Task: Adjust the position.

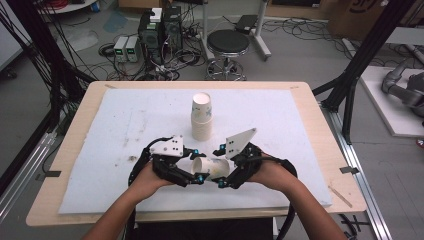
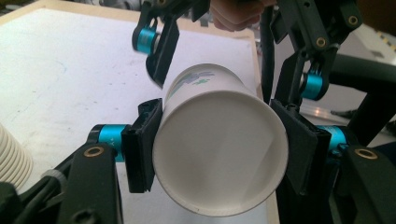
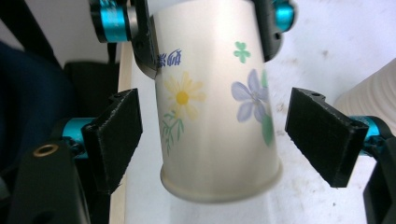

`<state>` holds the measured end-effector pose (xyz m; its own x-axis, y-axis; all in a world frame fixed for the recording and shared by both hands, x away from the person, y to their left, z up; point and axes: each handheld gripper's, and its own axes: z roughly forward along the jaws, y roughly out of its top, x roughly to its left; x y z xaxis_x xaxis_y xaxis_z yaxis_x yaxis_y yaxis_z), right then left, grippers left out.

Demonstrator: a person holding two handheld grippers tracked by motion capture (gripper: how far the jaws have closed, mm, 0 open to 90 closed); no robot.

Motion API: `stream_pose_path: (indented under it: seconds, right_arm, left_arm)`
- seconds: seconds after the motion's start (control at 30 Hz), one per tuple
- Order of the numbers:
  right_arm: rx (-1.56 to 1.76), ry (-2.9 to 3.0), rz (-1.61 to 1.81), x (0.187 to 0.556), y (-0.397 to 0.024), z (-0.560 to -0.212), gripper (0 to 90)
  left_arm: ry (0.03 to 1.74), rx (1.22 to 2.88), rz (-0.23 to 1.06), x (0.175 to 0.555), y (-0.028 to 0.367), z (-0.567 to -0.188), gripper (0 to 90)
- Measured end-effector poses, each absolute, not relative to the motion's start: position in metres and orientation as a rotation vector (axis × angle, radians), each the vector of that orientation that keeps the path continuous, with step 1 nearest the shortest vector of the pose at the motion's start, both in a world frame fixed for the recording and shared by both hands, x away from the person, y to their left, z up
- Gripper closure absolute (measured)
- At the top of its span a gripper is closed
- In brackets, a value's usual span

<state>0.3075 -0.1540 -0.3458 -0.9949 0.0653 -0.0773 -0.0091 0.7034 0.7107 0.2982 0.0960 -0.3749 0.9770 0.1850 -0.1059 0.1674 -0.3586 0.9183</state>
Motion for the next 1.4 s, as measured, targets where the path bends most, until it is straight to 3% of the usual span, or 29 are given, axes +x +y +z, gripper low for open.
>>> stream_pose_path:
  seconds: [0.5,0.9,1.4]
  right_arm:
    - [0.226,2.538,1.663,0.296,-0.191,-0.366,19.5]
    - [0.306,2.490,1.800,0.290,-0.195,-0.394,19.5]
    - [0.285,2.522,1.872,0.292,-0.189,-0.403,20.2]
  left_arm:
    - [0.282,1.739,-0.010,0.293,0.122,-0.388,37.4]
    - [0.246,1.709,-0.017,0.289,0.121,-0.387,37.4]
    - [0.203,1.665,-0.055,0.286,0.116,-0.390,37.4]
